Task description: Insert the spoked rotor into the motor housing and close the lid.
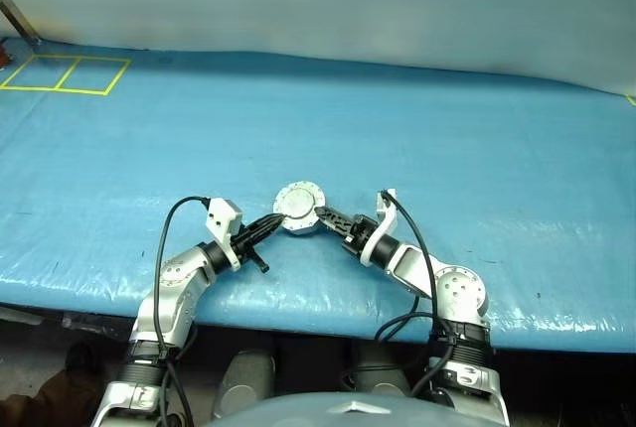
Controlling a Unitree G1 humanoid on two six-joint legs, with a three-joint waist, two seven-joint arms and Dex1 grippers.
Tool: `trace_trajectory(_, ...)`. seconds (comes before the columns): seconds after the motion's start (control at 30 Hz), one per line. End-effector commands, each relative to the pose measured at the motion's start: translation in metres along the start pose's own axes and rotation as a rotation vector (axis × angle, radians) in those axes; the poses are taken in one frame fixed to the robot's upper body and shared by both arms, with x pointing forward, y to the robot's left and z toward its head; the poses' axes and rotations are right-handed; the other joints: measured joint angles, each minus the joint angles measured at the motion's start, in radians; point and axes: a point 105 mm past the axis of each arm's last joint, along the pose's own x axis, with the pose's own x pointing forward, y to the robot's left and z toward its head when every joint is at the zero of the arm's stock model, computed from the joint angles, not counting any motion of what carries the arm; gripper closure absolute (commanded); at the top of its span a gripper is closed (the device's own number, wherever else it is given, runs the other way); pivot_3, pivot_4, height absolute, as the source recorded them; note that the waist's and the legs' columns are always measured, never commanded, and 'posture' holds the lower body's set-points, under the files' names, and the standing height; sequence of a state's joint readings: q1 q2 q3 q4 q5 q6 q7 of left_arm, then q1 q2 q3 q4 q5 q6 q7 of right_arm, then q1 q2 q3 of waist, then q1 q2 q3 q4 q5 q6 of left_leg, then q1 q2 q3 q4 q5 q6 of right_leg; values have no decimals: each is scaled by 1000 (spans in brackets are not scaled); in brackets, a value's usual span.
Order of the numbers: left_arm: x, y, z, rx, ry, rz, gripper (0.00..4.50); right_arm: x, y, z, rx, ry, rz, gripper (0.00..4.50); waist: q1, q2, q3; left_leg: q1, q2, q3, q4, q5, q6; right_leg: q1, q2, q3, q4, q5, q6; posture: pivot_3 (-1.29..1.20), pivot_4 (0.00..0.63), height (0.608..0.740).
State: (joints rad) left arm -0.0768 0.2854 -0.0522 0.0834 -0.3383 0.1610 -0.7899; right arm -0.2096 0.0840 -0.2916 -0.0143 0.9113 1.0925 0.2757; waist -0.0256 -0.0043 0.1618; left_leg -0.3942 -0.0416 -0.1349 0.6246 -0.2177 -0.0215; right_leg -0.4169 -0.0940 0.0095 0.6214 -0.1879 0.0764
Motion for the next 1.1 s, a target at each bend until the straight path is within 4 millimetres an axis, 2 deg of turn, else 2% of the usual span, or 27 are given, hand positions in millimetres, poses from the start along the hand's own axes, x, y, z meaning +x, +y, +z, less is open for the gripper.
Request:
trace_trajectory(0.03,2,-7,-8,-11,31,-24,4500,7,10,-8,12,14,40,3243,0,0,0,0,0,0,0,0,0,0,0,0,0,0,0,0,150,740)
trace_trajectory(0.17,2,-6,-4,-41,5,-14,4500,8,9,-5,22,0,30,3328,-1,0,0,0,0,0,0,0,0,0,0,0,0,0,0,0,150,740)
trace_trajectory(0.37,-4,2,21,-350,-158,22,4500,6,19,6,81,-69,84,3328,-2,0,2,-2,0,0,0,0,0,-1,0,0,0,0,0,0,150,740)
trace_trajectory(0.5,-11,1,19,-438,-139,4,4500,5,28,14,120,-110,134,3328,-9,0,3,-6,0,0,0,0,0,-5,0,0,0,0,0,0,150,740)
trace_trajectory(0.67,-18,6,20,-562,-197,31,4500,2,44,19,140,-136,220,3328,-15,-1,7,-8,0,1,0,0,1,-9,1,0,1,1,1,0,150,740)
trace_trajectory(0.8,-21,10,30,-697,-343,45,3584,1,59,25,133,-154,280,3328,-14,-1,8,-8,1,1,0,0,1,-9,1,0,2,0,1,0,150,740)
trace_trajectory(1.0,-21,1,44,-910,-489,-62,1545,-2,73,30,122,-164,335,3328,-14,-3,9,-9,1,1,1,0,1,-9,1,0,1,0,0,0,150,740)
trace_trajectory(1.1,-20,-6,48,-957,-490,-141,502,-3,77,30,119,-163,346,3328,-14,-3,9,-9,1,1,1,0,1,-9,1,0,2,0,0,0,150,740)
